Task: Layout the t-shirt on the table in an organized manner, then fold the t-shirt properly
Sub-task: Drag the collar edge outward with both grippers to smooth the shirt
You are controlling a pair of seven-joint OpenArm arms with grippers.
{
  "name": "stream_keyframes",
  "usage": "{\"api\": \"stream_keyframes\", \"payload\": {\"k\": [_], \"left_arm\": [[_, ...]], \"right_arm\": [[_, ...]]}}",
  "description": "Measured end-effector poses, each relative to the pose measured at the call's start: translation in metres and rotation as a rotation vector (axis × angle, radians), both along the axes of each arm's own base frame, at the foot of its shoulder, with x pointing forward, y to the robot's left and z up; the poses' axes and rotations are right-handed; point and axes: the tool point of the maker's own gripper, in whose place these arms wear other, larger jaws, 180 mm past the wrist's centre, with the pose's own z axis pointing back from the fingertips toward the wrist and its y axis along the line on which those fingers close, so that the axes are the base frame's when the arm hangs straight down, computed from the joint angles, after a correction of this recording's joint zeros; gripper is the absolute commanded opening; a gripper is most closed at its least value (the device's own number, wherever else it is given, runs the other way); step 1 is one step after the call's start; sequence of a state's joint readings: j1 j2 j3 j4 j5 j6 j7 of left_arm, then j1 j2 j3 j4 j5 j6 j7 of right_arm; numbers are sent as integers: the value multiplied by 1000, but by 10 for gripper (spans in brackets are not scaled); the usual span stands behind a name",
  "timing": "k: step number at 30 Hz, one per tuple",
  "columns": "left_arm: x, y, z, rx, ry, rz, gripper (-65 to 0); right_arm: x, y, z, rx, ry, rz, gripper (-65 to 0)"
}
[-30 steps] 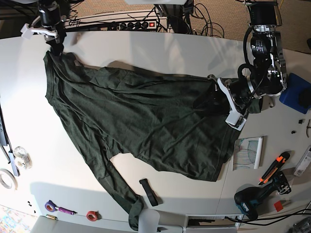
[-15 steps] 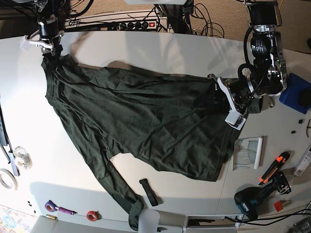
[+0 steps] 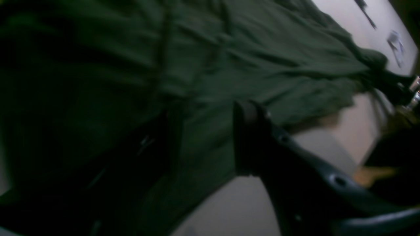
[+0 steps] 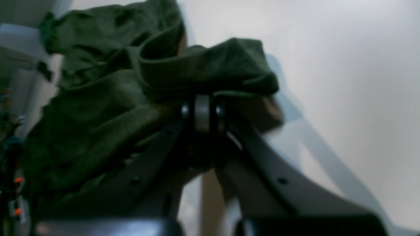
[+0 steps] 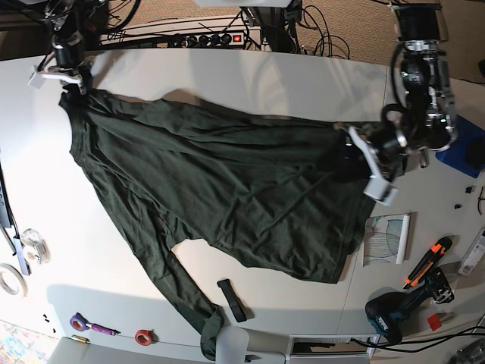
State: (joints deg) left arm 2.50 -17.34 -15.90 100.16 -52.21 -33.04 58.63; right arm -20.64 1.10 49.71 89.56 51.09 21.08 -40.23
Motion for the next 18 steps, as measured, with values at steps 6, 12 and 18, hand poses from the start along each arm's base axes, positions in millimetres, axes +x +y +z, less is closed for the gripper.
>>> {"api": "stream_keyframes", "payload": {"k": [6, 12, 18], "left_arm": [[-9, 66, -10, 4, 55, 231, -323], [-51, 98, -41, 15, 189, 360, -249], [-71, 105, -56, 31, 237, 402, -249]], "right_arm": [[4, -22, 14, -79, 20, 28, -650], [4, -26, 16, -88, 26, 36, -650], [4, -25, 16, -87, 32, 41, -650]]}}
